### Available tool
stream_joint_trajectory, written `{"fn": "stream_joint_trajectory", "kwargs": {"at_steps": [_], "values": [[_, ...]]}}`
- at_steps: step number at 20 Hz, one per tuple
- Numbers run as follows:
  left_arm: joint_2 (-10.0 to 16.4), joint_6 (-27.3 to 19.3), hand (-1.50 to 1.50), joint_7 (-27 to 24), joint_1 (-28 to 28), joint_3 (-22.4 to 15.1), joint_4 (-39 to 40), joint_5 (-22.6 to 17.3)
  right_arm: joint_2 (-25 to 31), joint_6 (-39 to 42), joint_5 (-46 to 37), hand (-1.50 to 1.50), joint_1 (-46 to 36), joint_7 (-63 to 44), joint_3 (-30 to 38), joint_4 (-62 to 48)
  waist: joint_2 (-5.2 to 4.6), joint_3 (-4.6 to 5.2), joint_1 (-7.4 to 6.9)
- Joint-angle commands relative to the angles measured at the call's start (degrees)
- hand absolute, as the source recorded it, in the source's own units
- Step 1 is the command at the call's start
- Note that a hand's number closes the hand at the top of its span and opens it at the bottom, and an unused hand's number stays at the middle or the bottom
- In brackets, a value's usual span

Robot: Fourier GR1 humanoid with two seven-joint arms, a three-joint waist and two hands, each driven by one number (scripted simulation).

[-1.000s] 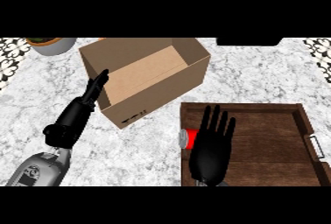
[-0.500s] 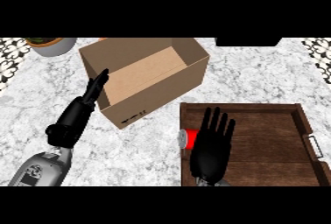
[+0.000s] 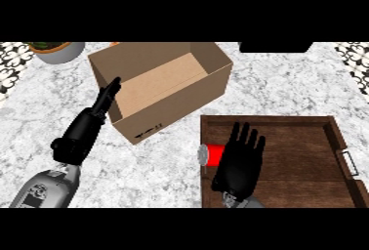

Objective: Pick the can from the tray and place it in the cardboard box

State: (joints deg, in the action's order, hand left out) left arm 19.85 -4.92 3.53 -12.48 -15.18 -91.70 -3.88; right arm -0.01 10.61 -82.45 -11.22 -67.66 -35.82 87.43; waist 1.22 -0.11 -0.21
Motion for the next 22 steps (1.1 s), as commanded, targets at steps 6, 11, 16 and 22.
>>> {"fn": "stream_joint_trajectory", "kwargs": {"at_steps": [6, 11, 16, 22], "values": [[-2.51, 2.58, 0.0, -1.36, 1.16, -1.81, 4.09, -0.03, 0.04, 4.16, -3.67, 1.5, -0.67, -3.98, 3.12, -5.21, -1.4, 0.17, 0.64], [-2.07, 4.35, 0.0, -0.39, 0.23, -1.91, 2.19, -0.98, 0.01, 3.53, 9.52, 1.5, -4.81, 24.37, -8.58, -4.55, -2.62, 0.07, -3.46], [-3.43, 3.6, 0.0, 0.82, -1.44, -3.22, 1.88, 0.35, 0.04, 3.47, 17.52, 1.5, -8.79, 43.57, -15.48, -1.3, -2.43, -0.03, -3.36], [-2.86, 4.61, 0.0, -0.27, -0.27, -0.35, 4.38, 0.0, 2.47, -6.94, 16.04, 1.5, -15.08, 55.33, -10.1, -4.88, -1.48, 0.09, -0.19]]}}
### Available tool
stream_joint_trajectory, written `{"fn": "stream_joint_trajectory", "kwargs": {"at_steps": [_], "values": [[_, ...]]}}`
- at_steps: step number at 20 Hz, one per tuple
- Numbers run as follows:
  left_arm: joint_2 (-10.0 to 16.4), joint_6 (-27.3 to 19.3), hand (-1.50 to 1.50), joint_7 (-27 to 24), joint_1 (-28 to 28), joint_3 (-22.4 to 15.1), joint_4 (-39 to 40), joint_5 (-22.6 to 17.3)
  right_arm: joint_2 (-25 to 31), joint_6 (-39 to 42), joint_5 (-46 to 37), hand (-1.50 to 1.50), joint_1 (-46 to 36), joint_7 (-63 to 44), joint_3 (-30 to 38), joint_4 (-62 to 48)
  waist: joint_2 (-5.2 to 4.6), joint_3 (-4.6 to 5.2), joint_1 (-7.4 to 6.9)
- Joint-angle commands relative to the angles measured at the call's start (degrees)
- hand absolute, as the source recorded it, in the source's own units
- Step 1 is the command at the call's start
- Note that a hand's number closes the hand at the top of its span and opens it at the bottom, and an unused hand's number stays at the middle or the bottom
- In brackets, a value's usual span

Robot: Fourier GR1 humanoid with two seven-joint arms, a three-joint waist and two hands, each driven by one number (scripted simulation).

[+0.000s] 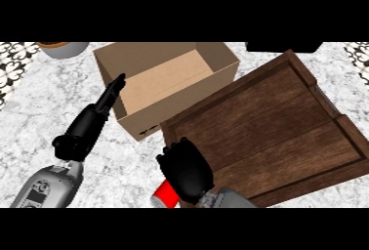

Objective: Pick the can from the tray and place it in the cardboard box

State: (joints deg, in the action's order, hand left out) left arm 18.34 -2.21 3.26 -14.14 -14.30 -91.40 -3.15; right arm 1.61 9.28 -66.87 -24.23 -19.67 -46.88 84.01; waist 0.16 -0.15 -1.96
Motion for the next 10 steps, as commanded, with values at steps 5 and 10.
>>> {"fn": "stream_joint_trajectory", "kwargs": {"at_steps": [5, 10], "values": [[-2.19, 1.05, 0.0, 0.15, 2.81, -0.49, 3.81, 0.43, 1.3, -1.26, 3.88, 1.5, -3.59, 8.23, 3.98, 9.39, -0.12, 0.15, 2.36], [-2.59, 2.26, 0.0, 0.53, 0.64, 0.53, 5.55, 0.61, 1.94, 4.58, 5.93, 1.5, 0.38, 7.21, 2.28, 21.84, -0.09, 0.15, 2.93]]}}
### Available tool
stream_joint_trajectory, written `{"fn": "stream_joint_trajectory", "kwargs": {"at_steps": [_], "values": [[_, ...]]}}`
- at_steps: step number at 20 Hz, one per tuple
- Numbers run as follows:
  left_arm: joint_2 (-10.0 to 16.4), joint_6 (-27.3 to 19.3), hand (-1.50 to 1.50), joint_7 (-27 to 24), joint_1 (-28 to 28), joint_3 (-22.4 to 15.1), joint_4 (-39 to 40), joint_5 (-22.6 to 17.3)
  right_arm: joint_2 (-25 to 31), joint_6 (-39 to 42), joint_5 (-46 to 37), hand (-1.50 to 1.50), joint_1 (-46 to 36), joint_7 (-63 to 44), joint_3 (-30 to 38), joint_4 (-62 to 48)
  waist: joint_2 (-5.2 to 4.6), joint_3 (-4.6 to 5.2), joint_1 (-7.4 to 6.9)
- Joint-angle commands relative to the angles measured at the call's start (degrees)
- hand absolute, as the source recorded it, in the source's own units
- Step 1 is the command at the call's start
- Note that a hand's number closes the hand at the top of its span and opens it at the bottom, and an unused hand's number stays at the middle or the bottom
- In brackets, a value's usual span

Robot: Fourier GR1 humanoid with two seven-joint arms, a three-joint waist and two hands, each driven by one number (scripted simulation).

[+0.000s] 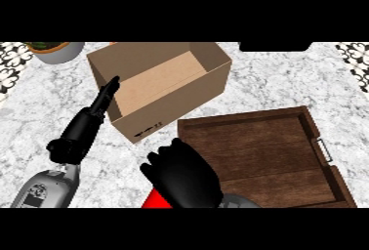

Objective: Pick the can from the tray and place it in the cardboard box

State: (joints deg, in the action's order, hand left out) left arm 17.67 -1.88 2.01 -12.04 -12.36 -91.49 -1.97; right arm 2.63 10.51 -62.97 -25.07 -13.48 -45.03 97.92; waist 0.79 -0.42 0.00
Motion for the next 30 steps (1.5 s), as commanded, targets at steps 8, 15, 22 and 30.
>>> {"fn": "stream_joint_trajectory", "kwargs": {"at_steps": [8, 15, 22, 30], "values": [[-1.81, 3.65, 0.0, 0.19, 3.43, -1.28, 2.02, -1.1, -2.58, 11.09, 8.93, 1.5, 0.49, -9.58, 7.54, 24.35, -0.63, 0.45, 0.53], [-5.33, 1.48, 0.0, 0.67, 1.23, -2.97, 3.78, 2.84, -2.62, 10.02, 15.17, 1.5, -9.11, -16.89, 14.92, 20.6, -0.82, 0.46, 0.02], [-6.53, 2.03, 0.0, 4.26, -0.84, -3.1, 2.94, 3.17, -2.62, 6.11, 18.84, 1.5, -22.29, -17.03, 22.81, 6.04, -1.03, 0.46, -0.56], [-5.3, 4.78, 0.0, 1.71, 0.13, -0.87, 3.84, 2.66, -2.63, -3.47, 23.08, 1.5, -32.28, -15.61, 24.53, -11.24, -1.23, 0.49, -1.57]]}}
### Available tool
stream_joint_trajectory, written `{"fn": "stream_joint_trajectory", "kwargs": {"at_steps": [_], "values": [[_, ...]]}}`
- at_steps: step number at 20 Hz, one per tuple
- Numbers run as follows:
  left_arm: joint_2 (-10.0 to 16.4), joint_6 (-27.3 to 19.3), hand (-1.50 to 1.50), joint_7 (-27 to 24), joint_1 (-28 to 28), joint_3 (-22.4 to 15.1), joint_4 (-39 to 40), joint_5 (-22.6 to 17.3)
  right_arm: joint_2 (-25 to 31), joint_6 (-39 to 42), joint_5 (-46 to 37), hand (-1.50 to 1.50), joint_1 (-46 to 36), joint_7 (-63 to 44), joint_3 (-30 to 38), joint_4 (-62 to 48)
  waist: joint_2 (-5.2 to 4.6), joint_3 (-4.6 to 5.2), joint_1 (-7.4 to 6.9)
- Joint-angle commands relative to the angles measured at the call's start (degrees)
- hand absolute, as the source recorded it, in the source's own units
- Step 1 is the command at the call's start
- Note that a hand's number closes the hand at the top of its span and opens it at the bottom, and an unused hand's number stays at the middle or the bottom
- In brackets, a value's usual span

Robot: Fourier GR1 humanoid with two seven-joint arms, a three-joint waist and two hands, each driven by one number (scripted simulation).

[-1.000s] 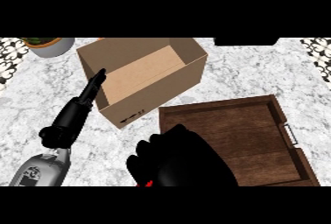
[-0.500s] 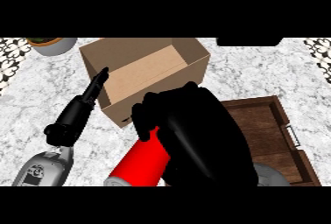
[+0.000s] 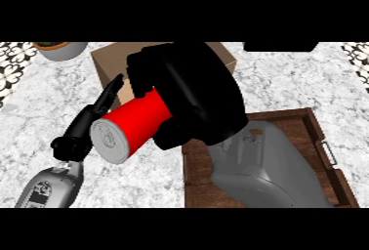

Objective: Pick the can from the tray and place it in the cardboard box

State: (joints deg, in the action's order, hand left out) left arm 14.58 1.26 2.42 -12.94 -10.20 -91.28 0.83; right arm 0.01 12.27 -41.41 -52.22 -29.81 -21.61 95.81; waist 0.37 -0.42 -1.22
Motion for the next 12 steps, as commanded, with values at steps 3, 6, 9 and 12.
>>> {"fn": "stream_joint_trajectory", "kwargs": {"at_steps": [3, 6, 9, 12], "values": [[-1.4, 3.39, 0.0, 1.82, 3.21, -1.89, 0.62, -2.1, -0.01, -9.11, -0.32, 1.5, -4.89, 1.98, -0.77, -13.37, -0.62, 0.48, -0.34], [-2.41, 2.02, 0.0, 4.39, -1.05, -1.15, 3.4, -0.73, -0.01, -10.42, -2.64, 1.5, -9.06, 5.77, 1.12, -20.5, -0.79, 0.47, 0.03], [-3.1, 2.69, 0.0, 2.3, 0.09, -2.64, 2.79, 0.16, -0.01, -11.69, -3.87, 1.5, -11.36, 10.48, 3.9, -28.37, -0.92, 0.47, -0.04], [-2.2, 2.86, 0.0, 1.65, -0.57, -0.63, 4.48, 0.28, -0.01, -15.74, -4.24, 1.5, -14.2, 10.42, -0.29, -35.29, -1.05, 0.52, -0.73]]}}
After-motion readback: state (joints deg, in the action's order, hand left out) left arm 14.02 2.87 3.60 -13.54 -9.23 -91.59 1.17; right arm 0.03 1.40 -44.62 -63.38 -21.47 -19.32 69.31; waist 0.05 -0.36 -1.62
